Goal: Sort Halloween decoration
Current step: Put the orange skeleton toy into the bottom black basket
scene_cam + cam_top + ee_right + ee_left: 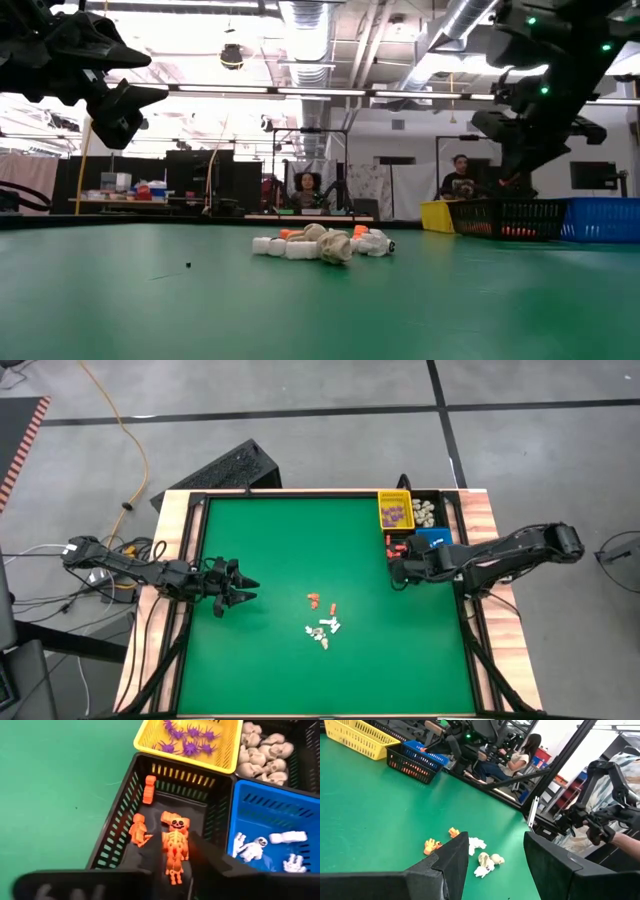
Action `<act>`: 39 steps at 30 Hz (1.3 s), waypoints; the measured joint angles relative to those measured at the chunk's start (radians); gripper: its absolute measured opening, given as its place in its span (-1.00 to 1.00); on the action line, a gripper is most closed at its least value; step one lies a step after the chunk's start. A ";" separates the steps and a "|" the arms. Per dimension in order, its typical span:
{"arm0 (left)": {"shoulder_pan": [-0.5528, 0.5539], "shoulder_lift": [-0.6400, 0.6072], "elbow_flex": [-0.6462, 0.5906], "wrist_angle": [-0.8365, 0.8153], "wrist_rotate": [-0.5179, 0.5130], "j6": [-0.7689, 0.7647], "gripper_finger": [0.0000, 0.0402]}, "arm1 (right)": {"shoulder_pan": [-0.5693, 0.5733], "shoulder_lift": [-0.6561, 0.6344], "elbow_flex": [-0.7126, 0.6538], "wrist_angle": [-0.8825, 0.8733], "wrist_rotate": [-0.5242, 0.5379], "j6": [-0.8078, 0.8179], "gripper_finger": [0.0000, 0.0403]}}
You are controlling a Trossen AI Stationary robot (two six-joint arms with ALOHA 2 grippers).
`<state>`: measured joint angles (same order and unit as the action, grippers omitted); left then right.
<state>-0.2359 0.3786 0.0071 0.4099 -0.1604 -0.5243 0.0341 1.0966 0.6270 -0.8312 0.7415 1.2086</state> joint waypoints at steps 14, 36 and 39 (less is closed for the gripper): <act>0.000 0.000 0.000 0.000 0.008 0.007 -0.10 | 0.041 0.038 0.001 0.571 -0.106 -0.342 0.22; 0.000 0.000 0.000 -0.001 0.018 0.014 -0.10 | 0.333 0.756 0.257 1.124 0.003 -0.302 0.13; 0.000 0.000 0.000 -0.001 0.018 0.013 -0.10 | 0.342 0.776 0.296 1.046 0.031 -0.268 0.13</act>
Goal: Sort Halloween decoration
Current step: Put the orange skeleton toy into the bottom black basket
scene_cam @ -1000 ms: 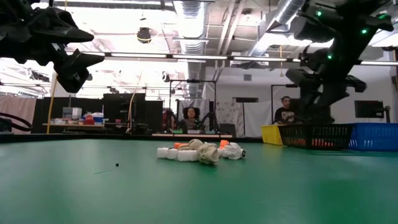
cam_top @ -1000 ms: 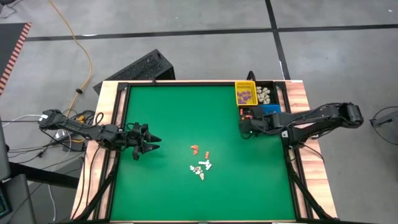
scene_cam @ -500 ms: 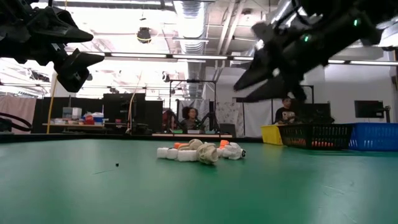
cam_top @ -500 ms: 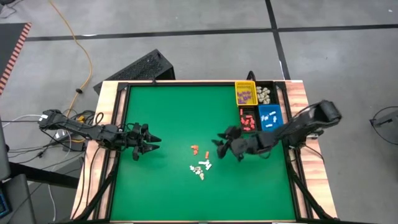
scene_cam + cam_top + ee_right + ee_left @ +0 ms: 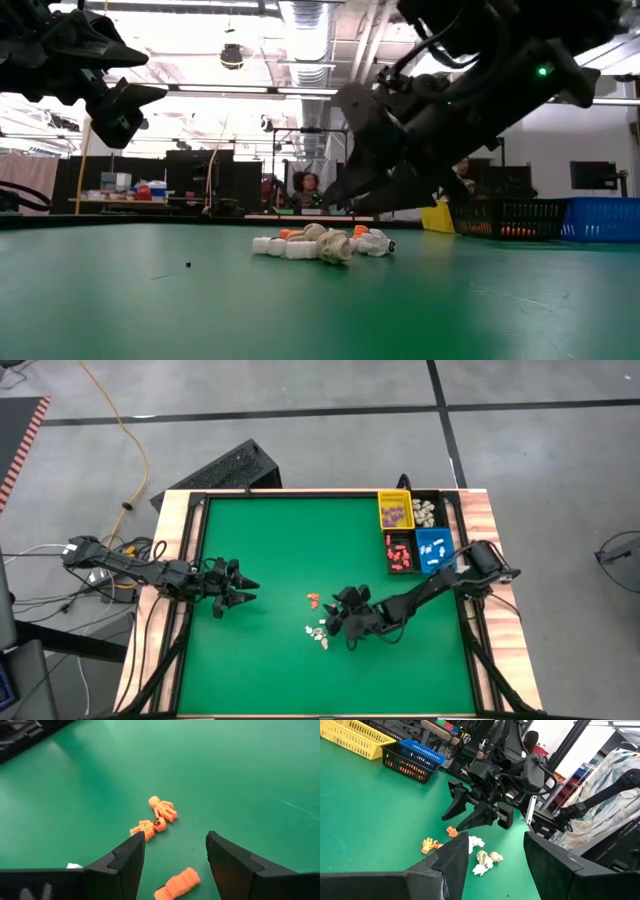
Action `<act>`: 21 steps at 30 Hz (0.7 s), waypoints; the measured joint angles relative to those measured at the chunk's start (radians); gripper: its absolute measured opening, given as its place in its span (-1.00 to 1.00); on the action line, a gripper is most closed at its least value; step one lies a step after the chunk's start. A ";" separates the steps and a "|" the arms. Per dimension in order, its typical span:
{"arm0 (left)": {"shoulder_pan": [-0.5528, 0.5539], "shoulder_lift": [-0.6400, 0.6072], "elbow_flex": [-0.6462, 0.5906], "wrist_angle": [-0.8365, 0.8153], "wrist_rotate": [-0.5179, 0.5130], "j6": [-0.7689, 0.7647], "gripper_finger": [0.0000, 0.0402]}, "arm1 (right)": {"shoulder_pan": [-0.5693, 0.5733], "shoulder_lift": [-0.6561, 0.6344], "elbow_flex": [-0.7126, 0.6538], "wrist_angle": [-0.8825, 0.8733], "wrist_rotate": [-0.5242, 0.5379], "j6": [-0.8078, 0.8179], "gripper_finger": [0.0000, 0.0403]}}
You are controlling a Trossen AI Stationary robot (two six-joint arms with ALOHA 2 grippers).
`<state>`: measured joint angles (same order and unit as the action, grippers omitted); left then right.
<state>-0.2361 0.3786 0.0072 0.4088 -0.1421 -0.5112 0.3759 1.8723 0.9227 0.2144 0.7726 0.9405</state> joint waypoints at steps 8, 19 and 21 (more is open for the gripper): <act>0.000 0.000 0.000 -0.003 0.006 -0.007 -0.10 | 0.038 0.000 0.020 -0.138 0.044 0.108 0.13; 0.000 0.000 0.000 0.001 0.003 0.001 -0.10 | 0.041 0.032 0.020 -0.115 0.059 0.147 0.13; 0.000 0.000 0.000 0.001 0.000 0.000 -0.10 | 0.040 0.062 0.020 -0.100 0.056 0.153 0.13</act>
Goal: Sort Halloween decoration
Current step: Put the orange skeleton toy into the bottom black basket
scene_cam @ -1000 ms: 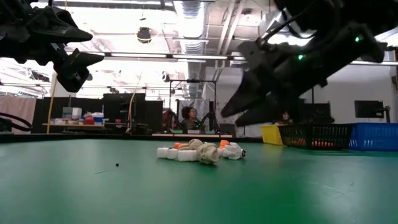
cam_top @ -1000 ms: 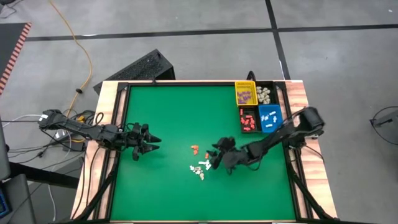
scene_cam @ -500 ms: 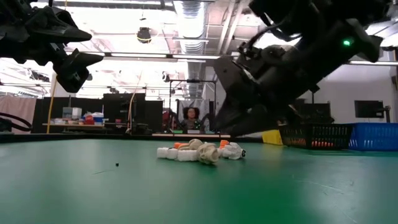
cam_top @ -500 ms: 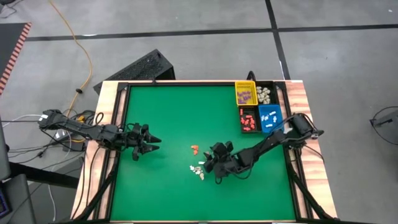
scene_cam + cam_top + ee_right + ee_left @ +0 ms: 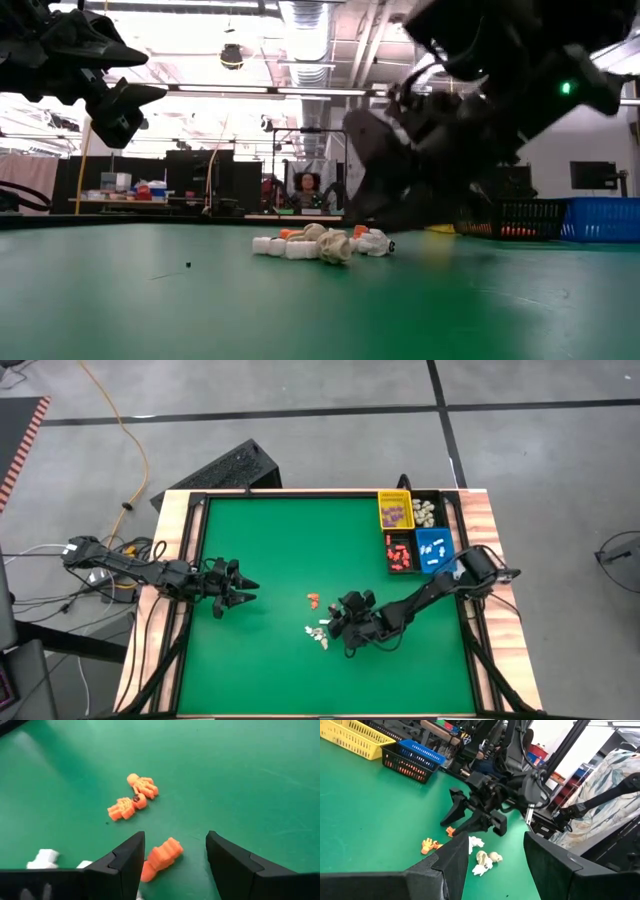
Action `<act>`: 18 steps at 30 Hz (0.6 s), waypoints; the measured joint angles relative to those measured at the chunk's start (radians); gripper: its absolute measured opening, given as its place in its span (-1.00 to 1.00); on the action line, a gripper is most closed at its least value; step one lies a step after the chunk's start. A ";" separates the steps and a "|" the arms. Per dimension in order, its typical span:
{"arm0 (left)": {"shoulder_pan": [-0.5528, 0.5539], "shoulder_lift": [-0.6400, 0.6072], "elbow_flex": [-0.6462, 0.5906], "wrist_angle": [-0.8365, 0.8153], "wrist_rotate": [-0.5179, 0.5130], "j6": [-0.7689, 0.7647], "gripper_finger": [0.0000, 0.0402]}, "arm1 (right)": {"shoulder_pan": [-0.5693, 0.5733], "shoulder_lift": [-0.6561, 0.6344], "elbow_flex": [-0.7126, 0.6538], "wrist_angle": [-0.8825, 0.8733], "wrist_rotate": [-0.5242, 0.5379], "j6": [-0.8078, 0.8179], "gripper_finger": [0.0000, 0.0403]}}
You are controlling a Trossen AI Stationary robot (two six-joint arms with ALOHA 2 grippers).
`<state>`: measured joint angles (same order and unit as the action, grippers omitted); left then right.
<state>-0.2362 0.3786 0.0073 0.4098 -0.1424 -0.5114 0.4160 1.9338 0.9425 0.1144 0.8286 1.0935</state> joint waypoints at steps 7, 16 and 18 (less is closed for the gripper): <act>0.000 0.000 0.000 -0.001 -0.001 -0.007 -0.10 | 0.010 0.029 0.005 -0.006 0.009 0.073 0.06; 0.000 0.000 0.000 -0.008 -0.003 -0.006 -0.10 | 0.008 0.026 0.005 -0.002 0.009 0.088 -0.80; 0.000 0.000 0.000 -0.008 -0.003 -0.007 -0.10 | 0.008 0.026 0.005 -0.002 0.009 0.087 -0.92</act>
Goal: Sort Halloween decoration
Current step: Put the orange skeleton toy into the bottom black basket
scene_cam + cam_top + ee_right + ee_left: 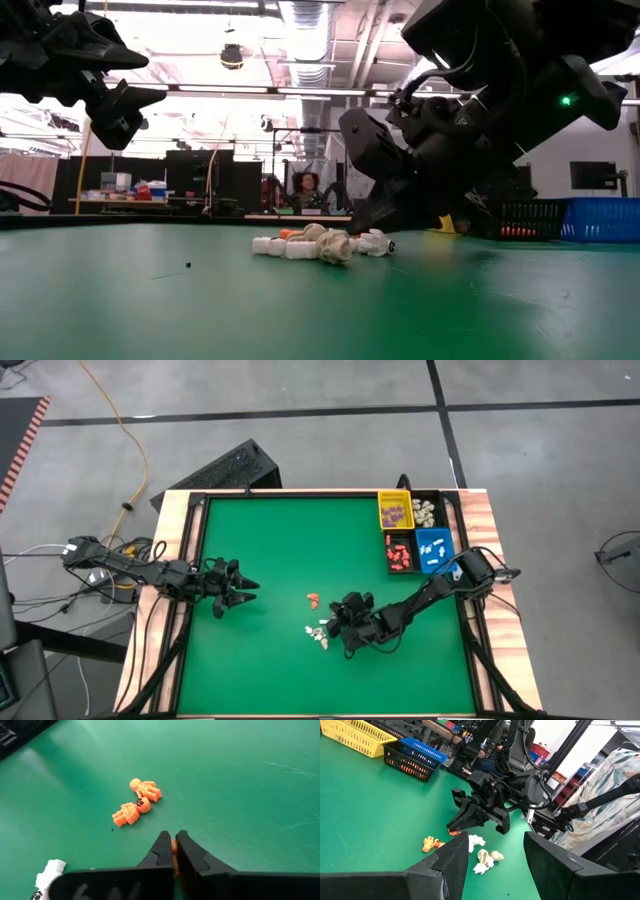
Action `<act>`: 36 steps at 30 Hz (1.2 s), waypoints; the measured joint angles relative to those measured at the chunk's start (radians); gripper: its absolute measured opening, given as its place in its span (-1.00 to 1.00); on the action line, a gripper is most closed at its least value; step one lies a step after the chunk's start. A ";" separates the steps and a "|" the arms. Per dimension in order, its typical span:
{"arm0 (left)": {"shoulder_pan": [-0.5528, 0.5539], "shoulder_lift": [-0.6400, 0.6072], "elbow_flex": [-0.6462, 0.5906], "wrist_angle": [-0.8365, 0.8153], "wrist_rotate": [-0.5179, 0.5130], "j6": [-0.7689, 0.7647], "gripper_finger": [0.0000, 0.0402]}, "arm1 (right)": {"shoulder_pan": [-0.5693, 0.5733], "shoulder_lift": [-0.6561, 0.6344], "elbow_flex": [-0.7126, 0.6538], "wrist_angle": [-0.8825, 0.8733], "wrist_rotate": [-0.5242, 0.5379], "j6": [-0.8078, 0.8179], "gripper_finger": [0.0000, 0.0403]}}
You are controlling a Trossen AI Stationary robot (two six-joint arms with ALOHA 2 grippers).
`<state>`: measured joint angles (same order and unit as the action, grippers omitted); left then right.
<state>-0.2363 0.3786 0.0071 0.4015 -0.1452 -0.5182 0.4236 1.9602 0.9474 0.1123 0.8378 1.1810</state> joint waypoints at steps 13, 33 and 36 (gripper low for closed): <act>0.000 0.000 0.000 0.000 0.002 -0.006 -0.10 | 0.002 -0.165 -0.004 -0.227 0.029 -0.056 -0.95; 0.000 0.000 0.000 0.000 0.002 -0.008 -0.10 | -0.233 -0.641 -0.003 -1.337 0.044 0.284 -0.96; 0.000 0.000 0.000 0.000 0.002 -0.007 -0.10 | -0.292 -0.621 -0.011 -1.347 -0.008 0.229 -0.96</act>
<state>-0.2360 0.3787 0.0074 0.4011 -0.1427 -0.5255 0.1313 1.3393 0.9365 -1.2343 0.8302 1.4105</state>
